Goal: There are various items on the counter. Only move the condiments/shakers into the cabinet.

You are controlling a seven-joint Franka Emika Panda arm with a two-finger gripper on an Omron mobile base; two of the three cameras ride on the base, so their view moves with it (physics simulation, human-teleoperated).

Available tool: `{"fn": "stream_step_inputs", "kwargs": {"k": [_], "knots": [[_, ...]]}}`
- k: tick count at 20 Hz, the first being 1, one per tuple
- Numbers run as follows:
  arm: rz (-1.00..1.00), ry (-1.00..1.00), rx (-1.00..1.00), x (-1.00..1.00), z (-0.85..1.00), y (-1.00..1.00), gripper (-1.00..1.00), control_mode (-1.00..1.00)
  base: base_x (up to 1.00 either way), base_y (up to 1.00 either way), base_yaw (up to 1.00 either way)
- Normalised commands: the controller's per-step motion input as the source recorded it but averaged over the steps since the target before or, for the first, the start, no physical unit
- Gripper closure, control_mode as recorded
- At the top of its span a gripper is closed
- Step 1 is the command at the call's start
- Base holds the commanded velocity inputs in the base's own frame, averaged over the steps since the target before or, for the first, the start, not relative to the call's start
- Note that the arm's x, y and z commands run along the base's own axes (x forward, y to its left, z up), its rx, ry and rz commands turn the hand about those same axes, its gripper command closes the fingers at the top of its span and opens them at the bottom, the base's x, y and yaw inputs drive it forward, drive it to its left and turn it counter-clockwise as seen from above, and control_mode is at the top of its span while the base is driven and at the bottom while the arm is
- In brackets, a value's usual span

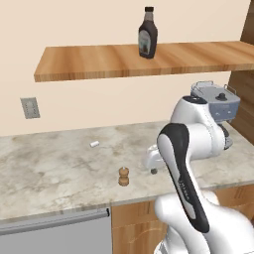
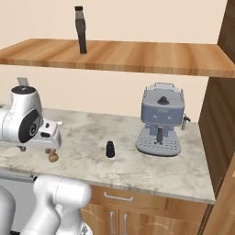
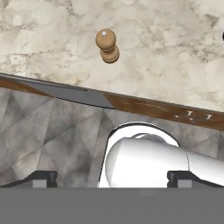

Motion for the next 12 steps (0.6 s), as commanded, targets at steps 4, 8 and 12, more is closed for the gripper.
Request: {"fn": "stream_step_inputs", "kwargs": {"k": [4, 8, 12], "knots": [[0.07, 0.05, 0.00, 0.01, -0.15, 0.35, -1.00, -1.00, 0.00, 0.00, 0.00], [0.00, -0.26, 0.00, 0.19, -0.52, 0.54, -1.00, -1.00, 0.00, 0.00, 0.00], [-0.01, -0.28, 0.00, 0.43, -0.47, 0.56, -1.00, -1.00, 0.00, 0.00, 0.00]]}}
